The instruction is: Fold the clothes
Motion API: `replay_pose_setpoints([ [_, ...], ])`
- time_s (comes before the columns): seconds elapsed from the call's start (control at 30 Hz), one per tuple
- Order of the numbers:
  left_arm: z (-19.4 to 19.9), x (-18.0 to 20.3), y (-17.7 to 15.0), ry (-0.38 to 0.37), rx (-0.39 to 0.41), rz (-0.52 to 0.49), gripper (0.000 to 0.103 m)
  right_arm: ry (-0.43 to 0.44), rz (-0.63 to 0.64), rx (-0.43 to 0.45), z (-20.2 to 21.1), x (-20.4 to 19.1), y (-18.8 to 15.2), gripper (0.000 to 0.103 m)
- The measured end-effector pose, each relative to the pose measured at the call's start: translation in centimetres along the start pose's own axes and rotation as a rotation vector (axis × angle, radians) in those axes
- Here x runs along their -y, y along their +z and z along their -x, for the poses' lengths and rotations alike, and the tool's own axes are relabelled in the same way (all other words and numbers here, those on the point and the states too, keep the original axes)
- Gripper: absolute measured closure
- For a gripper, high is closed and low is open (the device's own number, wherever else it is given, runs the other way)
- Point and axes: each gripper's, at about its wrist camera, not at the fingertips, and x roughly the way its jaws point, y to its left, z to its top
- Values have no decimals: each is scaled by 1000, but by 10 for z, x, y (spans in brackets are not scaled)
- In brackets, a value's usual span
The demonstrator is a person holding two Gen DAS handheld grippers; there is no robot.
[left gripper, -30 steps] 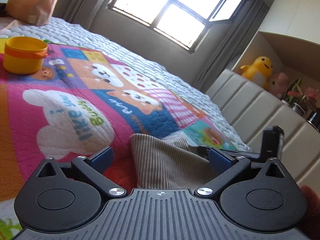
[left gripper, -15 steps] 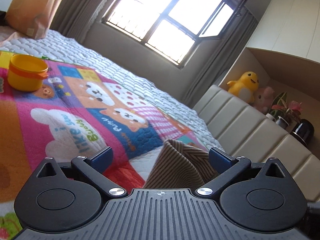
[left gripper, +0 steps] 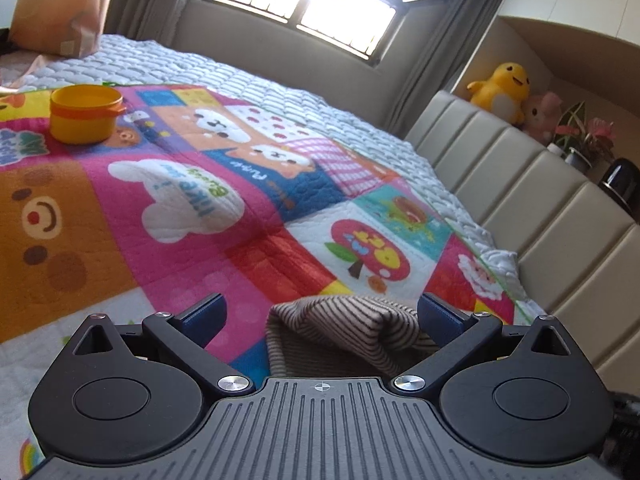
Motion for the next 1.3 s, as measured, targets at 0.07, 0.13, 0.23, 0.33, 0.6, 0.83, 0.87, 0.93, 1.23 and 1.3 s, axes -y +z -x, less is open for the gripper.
replay_pose_setpoints([
  [0.07, -8, 1, -2, -20, -38, 19, 0, -26, -105, 27, 9, 22, 4, 55],
  [0.13, -14, 3, -3, -42, -62, 52, 0, -30, -246, 13, 6, 44, 3, 53],
  [0.23, -19, 9, -1, -75, -76, 93, 0, 30, -497, -38, -12, 75, -10, 51],
  [0.33, -25, 15, -1, -95, -94, 114, 0, 23, -545, -70, -37, 77, -22, 48],
  [0.6, -62, 17, -12, -96, -163, 122, 21, -21, -355, -83, -107, 54, -8, 56],
  [0.83, -38, 31, -7, -131, -92, 44, 55, 33, -217, 3, -73, 35, 20, 82],
  [0.87, -29, 34, -9, -143, -81, 32, 55, 44, -209, 14, -62, 35, 24, 82],
  [0.93, -9, 42, -14, -172, -58, 9, 56, 55, -191, 10, -46, 33, 23, 82],
  [1.23, 28, 35, -84, -130, -135, -13, 55, -4, -194, -123, -32, 47, -38, 74],
  [1.3, 22, 22, -98, -77, -187, 9, 52, -1, -230, -120, -29, 54, -48, 69],
])
